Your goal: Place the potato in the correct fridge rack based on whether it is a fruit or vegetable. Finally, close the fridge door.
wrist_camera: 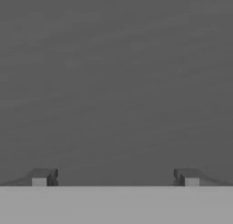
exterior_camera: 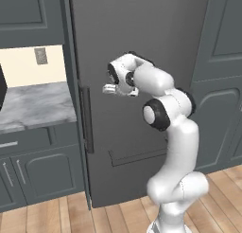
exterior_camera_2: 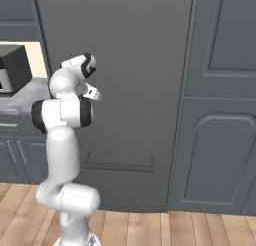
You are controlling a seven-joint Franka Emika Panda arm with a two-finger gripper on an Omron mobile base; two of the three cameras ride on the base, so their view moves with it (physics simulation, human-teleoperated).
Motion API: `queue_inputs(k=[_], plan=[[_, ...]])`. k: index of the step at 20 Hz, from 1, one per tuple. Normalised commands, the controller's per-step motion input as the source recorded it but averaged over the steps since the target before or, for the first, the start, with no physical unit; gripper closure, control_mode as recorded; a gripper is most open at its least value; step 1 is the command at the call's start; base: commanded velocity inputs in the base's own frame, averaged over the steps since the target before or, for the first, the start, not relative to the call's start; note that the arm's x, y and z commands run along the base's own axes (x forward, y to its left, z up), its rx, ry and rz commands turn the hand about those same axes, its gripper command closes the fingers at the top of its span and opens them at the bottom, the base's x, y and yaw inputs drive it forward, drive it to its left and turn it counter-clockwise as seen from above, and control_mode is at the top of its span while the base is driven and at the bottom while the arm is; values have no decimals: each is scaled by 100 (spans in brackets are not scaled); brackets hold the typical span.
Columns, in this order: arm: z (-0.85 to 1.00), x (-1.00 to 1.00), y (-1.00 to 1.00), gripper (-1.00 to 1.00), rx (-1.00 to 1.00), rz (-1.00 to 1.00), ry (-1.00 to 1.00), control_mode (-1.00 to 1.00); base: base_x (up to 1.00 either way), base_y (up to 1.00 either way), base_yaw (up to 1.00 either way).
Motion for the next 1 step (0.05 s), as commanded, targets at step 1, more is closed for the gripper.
queue_inputs(k=[1], plan=[[0, 39, -7, -100, -15, -28, 40, -100, 0, 0, 0]])
